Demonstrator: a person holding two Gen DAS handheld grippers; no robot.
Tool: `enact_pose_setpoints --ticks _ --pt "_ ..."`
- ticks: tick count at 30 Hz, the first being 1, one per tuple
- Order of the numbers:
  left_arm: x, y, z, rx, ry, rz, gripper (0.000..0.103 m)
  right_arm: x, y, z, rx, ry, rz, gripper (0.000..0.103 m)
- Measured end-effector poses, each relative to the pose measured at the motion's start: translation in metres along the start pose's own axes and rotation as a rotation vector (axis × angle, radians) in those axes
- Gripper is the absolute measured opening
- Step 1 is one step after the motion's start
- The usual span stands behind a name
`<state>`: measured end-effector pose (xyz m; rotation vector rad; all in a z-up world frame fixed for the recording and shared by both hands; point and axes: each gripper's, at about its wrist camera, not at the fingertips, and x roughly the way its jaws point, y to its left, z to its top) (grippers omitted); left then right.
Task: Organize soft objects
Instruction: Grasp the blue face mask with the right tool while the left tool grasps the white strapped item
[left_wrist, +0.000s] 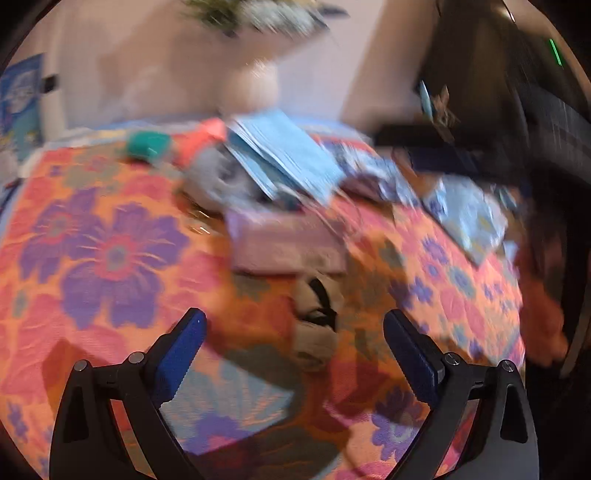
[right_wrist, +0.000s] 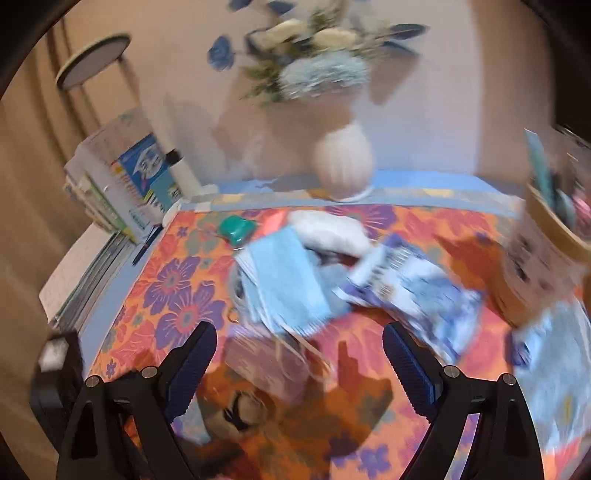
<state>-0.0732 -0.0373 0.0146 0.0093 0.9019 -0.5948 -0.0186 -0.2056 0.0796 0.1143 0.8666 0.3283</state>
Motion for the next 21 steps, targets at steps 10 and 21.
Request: enact_pose_setpoints --ticks 10,21 --pt "0.013 -0.018 0.003 0.052 0.054 -0.022 0.079 0.069 0.003 0.023 -0.005 0.096 0.053 0.091" --pt "0.005 -0.030 -0.003 0.074 0.002 0.041 0.023 0.077 0.019 0.026 -0.090 0.047 -0.051 0.034"
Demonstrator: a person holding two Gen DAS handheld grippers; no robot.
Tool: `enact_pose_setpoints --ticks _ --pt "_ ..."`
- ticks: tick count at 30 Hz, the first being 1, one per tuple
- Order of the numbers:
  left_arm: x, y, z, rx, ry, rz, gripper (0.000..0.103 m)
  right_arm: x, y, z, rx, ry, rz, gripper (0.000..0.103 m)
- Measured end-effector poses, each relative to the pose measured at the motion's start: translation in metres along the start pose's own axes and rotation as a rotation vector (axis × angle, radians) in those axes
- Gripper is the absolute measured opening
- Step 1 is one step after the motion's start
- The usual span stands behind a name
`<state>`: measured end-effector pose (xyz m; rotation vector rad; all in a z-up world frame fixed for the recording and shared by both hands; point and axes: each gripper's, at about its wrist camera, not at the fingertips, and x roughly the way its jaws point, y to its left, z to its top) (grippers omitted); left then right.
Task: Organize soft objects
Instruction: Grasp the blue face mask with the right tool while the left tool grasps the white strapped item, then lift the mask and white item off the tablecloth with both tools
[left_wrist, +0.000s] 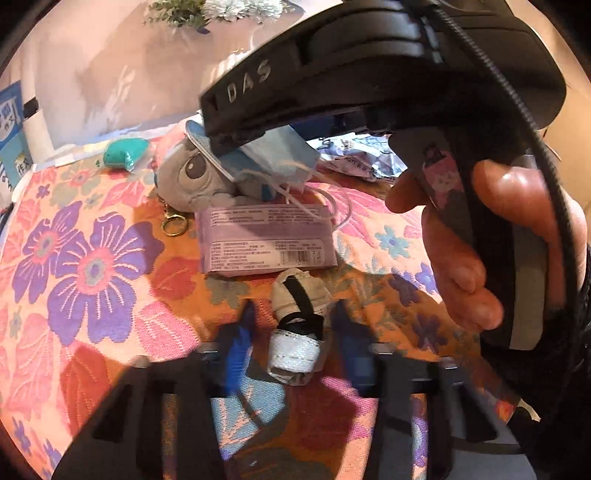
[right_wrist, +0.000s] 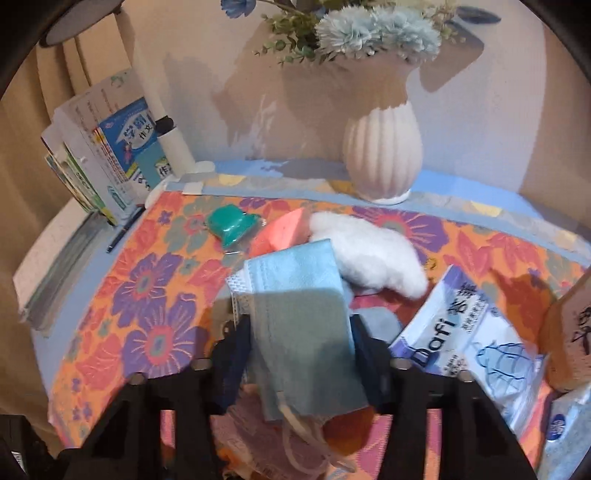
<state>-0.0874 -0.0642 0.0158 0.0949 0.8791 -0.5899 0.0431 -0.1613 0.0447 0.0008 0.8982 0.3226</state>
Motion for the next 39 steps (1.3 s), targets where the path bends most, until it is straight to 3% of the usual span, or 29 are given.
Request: enact_pose_setpoints --ticks 3,6,10,13,17,19,23,25,27,31,32,35,38,39 --pt "-0.006 -0.003 -0.002 0.012 -0.021 -0.011 0.023 -0.014 -0.006 -0.001 0.021 -0.040 0.026 0.023" --pt "-0.024 -0.003 -0.008 0.028 -0.100 -0.062 0.023 -0.039 -0.012 -0.004 0.043 -0.118 0.051 0.022" --pt "-0.032 0.014 -0.012 -0.051 -0.131 -0.103 0.023 -0.081 -0.020 -0.014 0.074 -0.214 0.068 0.022" --pt "-0.036 0.029 -0.015 -0.101 -0.151 -0.138 0.023 -0.103 -0.030 -0.025 0.117 -0.235 0.096 0.022" --pt "-0.041 0.028 -0.014 -0.090 -0.153 -0.143 0.023 -0.135 -0.041 -0.044 0.133 -0.248 0.041 0.022" --pt "-0.036 0.030 -0.013 -0.083 -0.150 -0.130 0.023 -0.147 -0.044 -0.056 0.083 -0.203 0.030 0.022" --pt "-0.035 0.030 -0.013 -0.087 -0.157 -0.116 0.023 -0.128 -0.048 -0.081 0.024 0.010 -0.072 0.027" --pt "-0.030 0.034 -0.009 -0.099 -0.158 -0.116 0.023 -0.106 -0.056 -0.097 0.065 0.089 -0.102 0.034" --pt "-0.029 0.035 -0.009 -0.099 -0.156 -0.125 0.023 -0.088 -0.073 -0.110 0.161 0.140 -0.087 0.051" --pt "-0.028 0.032 -0.009 -0.087 -0.140 -0.119 0.023 -0.078 -0.101 -0.130 0.310 0.136 0.055 0.058" --pt "-0.027 0.031 -0.009 -0.081 -0.137 -0.121 0.023 -0.080 -0.103 -0.131 0.325 0.122 0.069 0.065" --pt "-0.025 0.030 -0.008 -0.074 -0.125 -0.119 0.023 -0.081 -0.099 -0.135 0.359 0.099 0.090 0.096" --pt "-0.025 0.031 -0.008 -0.080 -0.126 -0.106 0.023 -0.074 -0.074 -0.135 0.277 0.089 -0.030 0.097" --pt "-0.025 0.030 -0.008 -0.082 -0.127 -0.099 0.023 -0.069 -0.062 -0.134 0.222 0.097 -0.106 0.087"
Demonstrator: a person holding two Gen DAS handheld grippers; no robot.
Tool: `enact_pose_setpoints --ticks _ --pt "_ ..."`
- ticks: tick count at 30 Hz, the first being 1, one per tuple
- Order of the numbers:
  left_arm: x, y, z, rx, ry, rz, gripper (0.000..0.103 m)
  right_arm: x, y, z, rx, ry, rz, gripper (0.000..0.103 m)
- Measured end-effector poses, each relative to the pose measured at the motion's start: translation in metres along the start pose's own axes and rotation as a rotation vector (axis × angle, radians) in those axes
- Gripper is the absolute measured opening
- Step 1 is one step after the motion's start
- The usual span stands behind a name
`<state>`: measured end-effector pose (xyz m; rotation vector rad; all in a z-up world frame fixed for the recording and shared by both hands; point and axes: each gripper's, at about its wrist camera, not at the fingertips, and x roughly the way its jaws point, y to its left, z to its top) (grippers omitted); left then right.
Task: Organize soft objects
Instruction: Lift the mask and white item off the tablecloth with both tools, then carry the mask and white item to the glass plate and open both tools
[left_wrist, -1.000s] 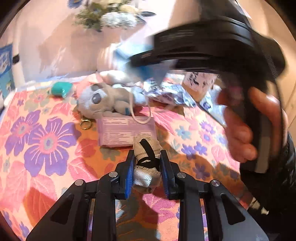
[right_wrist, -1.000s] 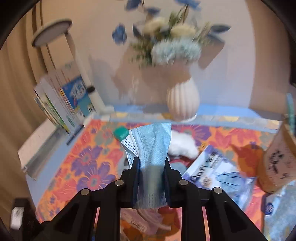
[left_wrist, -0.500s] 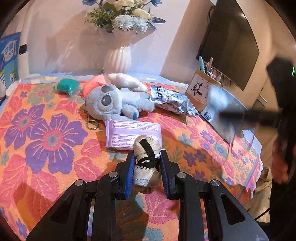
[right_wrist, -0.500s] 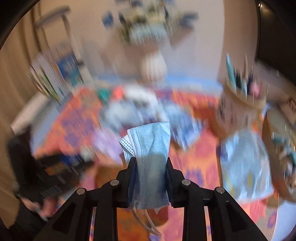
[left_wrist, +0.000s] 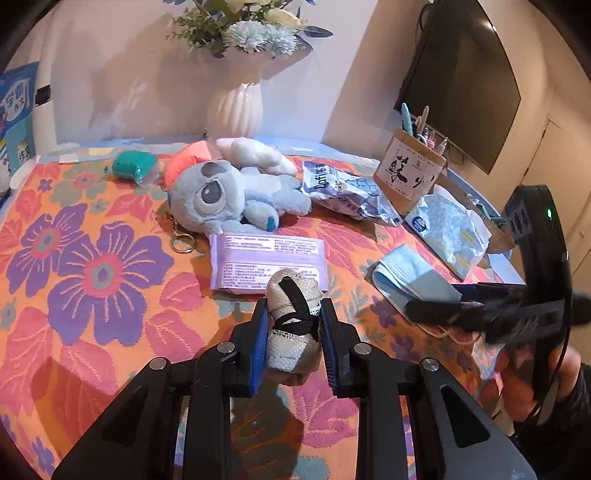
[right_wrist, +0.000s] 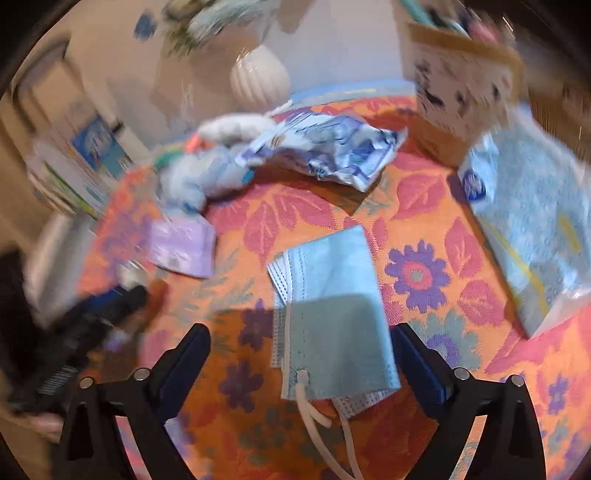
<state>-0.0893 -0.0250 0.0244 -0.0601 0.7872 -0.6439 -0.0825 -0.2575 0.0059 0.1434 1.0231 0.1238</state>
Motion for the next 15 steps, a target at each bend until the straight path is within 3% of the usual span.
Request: enact_pose_setpoints --ticks 1,3,4,6,8,10,12,15 --pt "0.000 0.000 0.000 0.001 -0.001 0.006 0.023 0.002 0.008 -0.001 -0.030 -0.007 -0.041 0.076" --pt "-0.001 -0.002 0.000 0.005 -0.003 0.023 0.023 0.001 0.024 -0.003 -0.115 -0.036 -0.126 0.037" --pt "0.000 -0.003 0.000 0.006 0.002 0.028 0.023 0.000 0.028 -0.004 -0.141 -0.049 -0.146 0.031" --pt "0.000 -0.001 0.002 -0.028 0.009 0.024 0.023 -0.010 0.037 -0.005 -0.187 -0.101 -0.190 0.030" --pt "-0.001 0.001 0.001 -0.085 0.001 0.002 0.023 -0.022 0.040 -0.004 -0.196 -0.143 -0.173 0.029" --pt "-0.005 -0.005 0.002 -0.090 -0.017 0.030 0.023 -0.038 0.039 0.001 -0.197 -0.180 -0.159 0.029" --pt "-0.012 -0.013 0.010 -0.120 -0.045 -0.008 0.023 -0.055 0.033 0.007 -0.188 -0.223 -0.158 0.029" --pt "-0.024 -0.034 0.033 -0.091 -0.104 -0.029 0.023 -0.088 0.018 0.022 -0.151 -0.306 -0.156 0.029"
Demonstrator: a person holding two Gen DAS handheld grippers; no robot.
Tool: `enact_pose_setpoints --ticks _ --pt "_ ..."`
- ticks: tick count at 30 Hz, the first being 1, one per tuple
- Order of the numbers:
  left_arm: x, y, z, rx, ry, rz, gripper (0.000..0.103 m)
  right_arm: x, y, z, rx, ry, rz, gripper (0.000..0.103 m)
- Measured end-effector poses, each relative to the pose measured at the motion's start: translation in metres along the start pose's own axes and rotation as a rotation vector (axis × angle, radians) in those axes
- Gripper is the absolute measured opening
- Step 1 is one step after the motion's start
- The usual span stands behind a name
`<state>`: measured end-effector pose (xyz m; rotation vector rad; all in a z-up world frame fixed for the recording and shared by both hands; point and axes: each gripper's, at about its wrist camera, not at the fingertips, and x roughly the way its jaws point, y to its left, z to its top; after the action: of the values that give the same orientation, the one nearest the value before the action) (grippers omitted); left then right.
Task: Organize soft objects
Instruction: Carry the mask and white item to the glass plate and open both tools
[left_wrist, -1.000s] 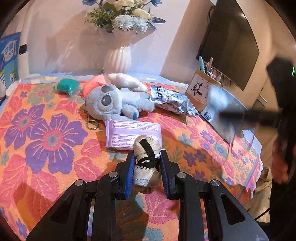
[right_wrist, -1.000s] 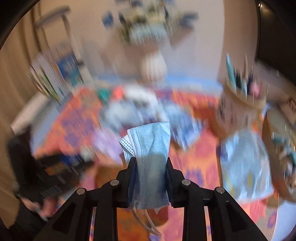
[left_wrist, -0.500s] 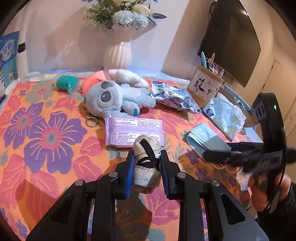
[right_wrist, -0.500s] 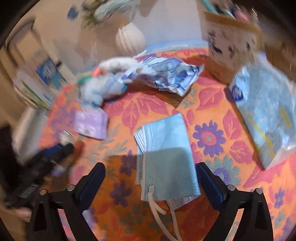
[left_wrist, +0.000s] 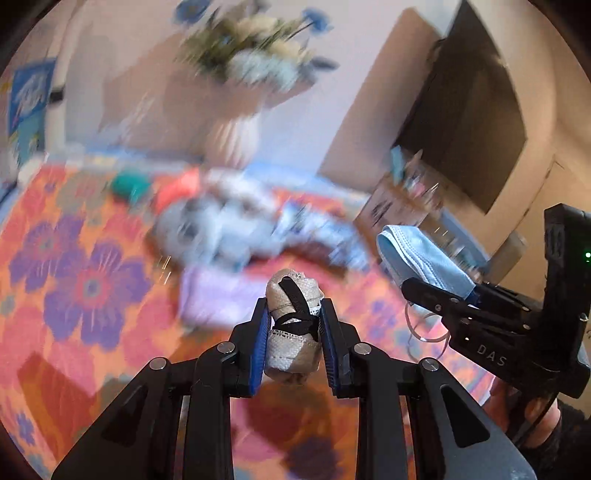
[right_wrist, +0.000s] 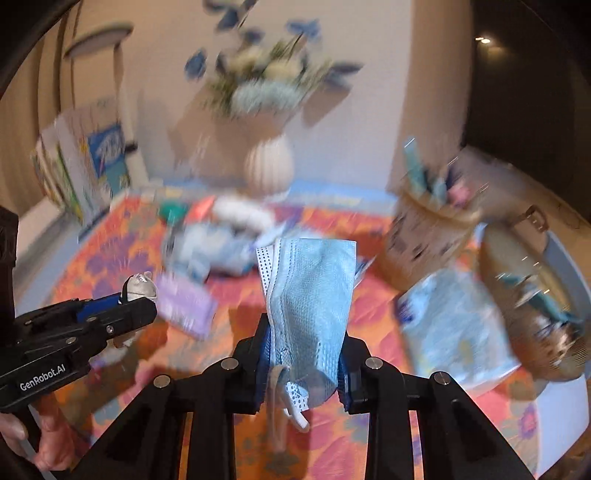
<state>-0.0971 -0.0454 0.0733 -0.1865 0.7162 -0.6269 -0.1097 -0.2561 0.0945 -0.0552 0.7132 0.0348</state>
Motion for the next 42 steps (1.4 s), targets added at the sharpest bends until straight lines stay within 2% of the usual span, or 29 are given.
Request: enact_pose_setpoints --ticks 2,3,5,7,10,12,13,18,21,25,26,27,28,29,30,31,35,42 --pt "-0.003 -0.022 0.021 0.039 -0.033 -0.037 0.023 -0.013 -0.016 0.010 0.030 -0.042 -0.022 0.029" --pt "-0.003 -0.032 0.033 0.037 -0.044 -0.097 0.023 -0.022 -0.030 0.017 0.058 -0.066 -0.038 0.029" --pt "0.002 -0.050 0.053 0.032 -0.052 -0.176 0.023 -0.033 -0.054 0.025 0.088 -0.095 -0.121 0.029" --pt "0.012 -0.074 0.071 0.062 -0.057 -0.212 0.023 -0.044 -0.078 0.032 0.111 -0.127 -0.188 0.029" --pt "0.033 -0.119 0.095 0.124 -0.028 -0.273 0.023 -0.055 -0.123 0.042 0.188 -0.149 -0.234 0.029" --pt "0.053 -0.153 0.107 0.137 0.012 -0.372 0.023 -0.062 -0.161 0.046 0.258 -0.155 -0.291 0.029" --pt "0.063 -0.169 0.111 0.148 0.031 -0.397 0.023 -0.061 -0.177 0.047 0.280 -0.153 -0.312 0.029" --pt "0.123 -0.228 0.120 0.233 0.083 -0.369 0.023 -0.054 -0.252 0.043 0.399 -0.117 -0.375 0.029" --pt "0.154 -0.251 0.118 0.282 0.105 -0.336 0.023 -0.040 -0.280 0.039 0.438 -0.095 -0.401 0.029" --pt "0.201 -0.268 0.106 0.296 0.148 -0.276 0.025 -0.016 -0.310 0.033 0.499 -0.054 -0.366 0.031" --pt "0.212 -0.269 0.103 0.287 0.164 -0.259 0.028 -0.009 -0.316 0.032 0.518 -0.037 -0.351 0.036" --pt "0.220 -0.269 0.103 0.276 0.176 -0.251 0.039 -0.002 -0.324 0.031 0.541 -0.024 -0.317 0.048" --pt "0.228 -0.269 0.102 0.261 0.186 -0.248 0.051 0.003 -0.332 0.028 0.577 -0.021 -0.255 0.052" --pt "0.232 -0.269 0.100 0.252 0.195 -0.249 0.057 0.007 -0.341 0.023 0.625 -0.023 -0.188 0.053" --pt "0.235 -0.268 0.098 0.247 0.203 -0.252 0.067 0.007 -0.350 0.014 0.690 -0.019 -0.138 0.053" --pt "0.233 -0.267 0.096 0.248 0.204 -0.267 0.073 0.006 -0.353 0.008 0.721 -0.017 -0.127 0.053" --pt "0.217 -0.261 0.090 0.251 0.189 -0.298 0.075 -0.006 -0.350 -0.006 0.746 -0.014 -0.161 0.054" --pt "0.178 -0.240 0.093 0.232 0.171 -0.299 0.077 -0.036 -0.312 -0.001 0.714 -0.047 -0.114 0.055"
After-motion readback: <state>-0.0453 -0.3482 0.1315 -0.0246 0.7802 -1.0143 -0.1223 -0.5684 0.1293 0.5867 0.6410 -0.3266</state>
